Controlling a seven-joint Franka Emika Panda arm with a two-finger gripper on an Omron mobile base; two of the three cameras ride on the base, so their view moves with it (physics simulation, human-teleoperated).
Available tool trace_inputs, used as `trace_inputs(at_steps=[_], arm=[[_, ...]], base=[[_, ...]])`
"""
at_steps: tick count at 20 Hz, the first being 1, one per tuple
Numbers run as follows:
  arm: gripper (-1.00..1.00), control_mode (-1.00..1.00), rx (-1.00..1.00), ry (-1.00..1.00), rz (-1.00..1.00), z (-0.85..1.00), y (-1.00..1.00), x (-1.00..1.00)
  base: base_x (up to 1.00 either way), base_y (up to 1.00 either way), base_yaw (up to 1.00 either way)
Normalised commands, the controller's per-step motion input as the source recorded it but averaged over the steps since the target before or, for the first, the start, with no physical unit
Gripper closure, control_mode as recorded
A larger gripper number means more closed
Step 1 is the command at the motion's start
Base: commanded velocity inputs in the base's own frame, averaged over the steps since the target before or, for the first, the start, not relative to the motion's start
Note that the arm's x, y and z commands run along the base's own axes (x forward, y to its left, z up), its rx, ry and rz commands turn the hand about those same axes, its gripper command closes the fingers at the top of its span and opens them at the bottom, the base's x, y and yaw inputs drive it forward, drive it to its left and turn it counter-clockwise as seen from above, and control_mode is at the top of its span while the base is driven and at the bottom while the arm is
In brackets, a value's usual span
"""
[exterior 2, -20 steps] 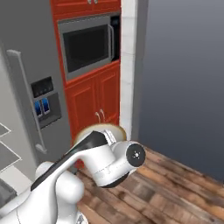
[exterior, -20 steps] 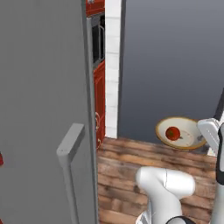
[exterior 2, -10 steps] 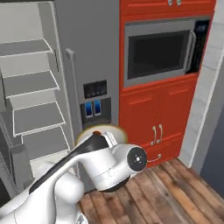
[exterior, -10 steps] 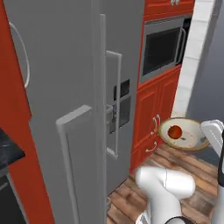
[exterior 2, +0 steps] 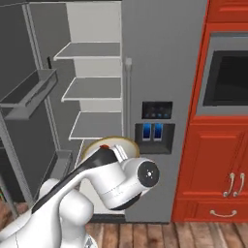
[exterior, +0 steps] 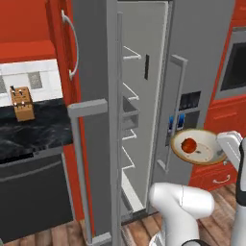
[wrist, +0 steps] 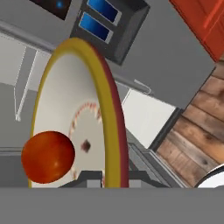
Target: Move the cup from next to the sink to the open cabinet. Then, move the bowl with the tomato to the fridge to clear the area for faucet cleaning.
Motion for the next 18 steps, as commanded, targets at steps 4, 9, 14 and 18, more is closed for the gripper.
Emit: trace_inputs(at_steps=[4, 9, 14, 18], arm=[[1.0, 1.0, 0.0, 0.0, 0.0, 0.0, 0.0, 0.0], [1.0, 1.0, 0.0, 0.0, 0.0, 0.0, 0.0, 0.0], [1.0, 1.0, 0.0, 0.0, 0.0, 0.0, 0.0, 0.0], [1.0, 1.0, 0.0, 0.0, 0.0, 0.0, 0.0, 0.0]], base=[[0.11, -0.22, 0.62], [0.0, 0.0, 0.46], [0.02, 0.0, 0.25], [0.07, -0.02, 0.42]])
